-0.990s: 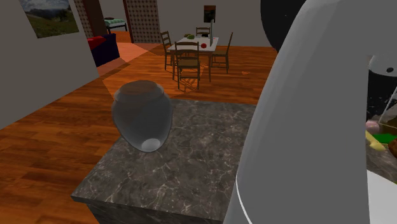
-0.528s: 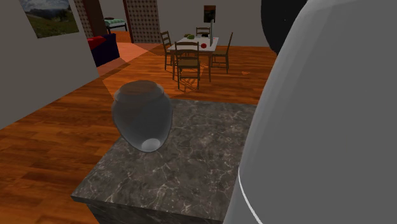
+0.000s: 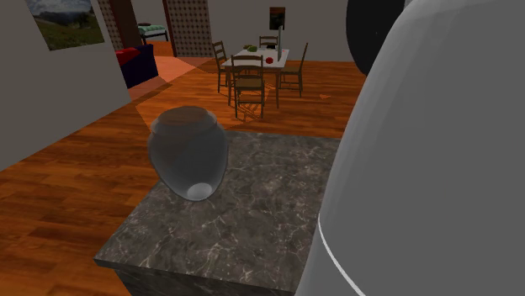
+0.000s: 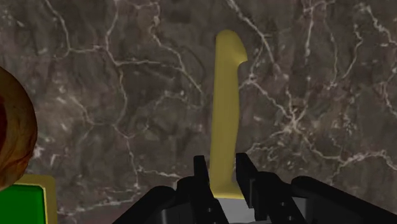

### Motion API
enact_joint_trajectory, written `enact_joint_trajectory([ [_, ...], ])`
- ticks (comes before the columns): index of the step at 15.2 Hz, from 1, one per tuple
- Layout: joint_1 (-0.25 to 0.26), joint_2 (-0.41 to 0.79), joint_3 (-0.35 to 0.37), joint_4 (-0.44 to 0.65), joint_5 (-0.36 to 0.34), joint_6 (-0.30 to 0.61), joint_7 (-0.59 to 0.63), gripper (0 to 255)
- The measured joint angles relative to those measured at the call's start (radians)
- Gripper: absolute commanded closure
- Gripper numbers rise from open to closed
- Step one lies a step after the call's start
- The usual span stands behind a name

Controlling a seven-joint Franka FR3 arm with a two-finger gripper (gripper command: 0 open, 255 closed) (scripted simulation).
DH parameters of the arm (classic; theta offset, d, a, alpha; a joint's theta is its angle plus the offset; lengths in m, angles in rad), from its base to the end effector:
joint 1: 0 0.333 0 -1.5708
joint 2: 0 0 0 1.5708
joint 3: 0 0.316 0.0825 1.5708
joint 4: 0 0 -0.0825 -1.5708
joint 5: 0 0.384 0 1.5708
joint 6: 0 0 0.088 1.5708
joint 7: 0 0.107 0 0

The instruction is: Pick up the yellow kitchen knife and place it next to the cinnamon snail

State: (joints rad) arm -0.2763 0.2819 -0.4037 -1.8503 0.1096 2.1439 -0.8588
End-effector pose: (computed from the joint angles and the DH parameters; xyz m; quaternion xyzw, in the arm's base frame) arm 0.4976 -0.3774 0.3859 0.9975 0.0685 0.0075 0.0185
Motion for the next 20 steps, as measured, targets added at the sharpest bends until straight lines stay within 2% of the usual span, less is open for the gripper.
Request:
enact_joint_trajectory([
  [4, -0.005, 0.028, 0.004, -0.02, 0.014, 0.046, -0.011, 255],
  [10, -0.003, 0.032, 0.005, -0.027, 0.016, 0.053, -0.01, 255],
  [11, -0.003, 0.032, 0.005, -0.029, 0.016, 0.054, -0.01, 0],
  [17, -0.001, 0.038, 0.007, -0.035, 0.017, 0.056, -0.011, 0],
  [20, 0.005, 0.002, 0.0, -0.002, -0.002, -0.009, 0.002, 0],
])
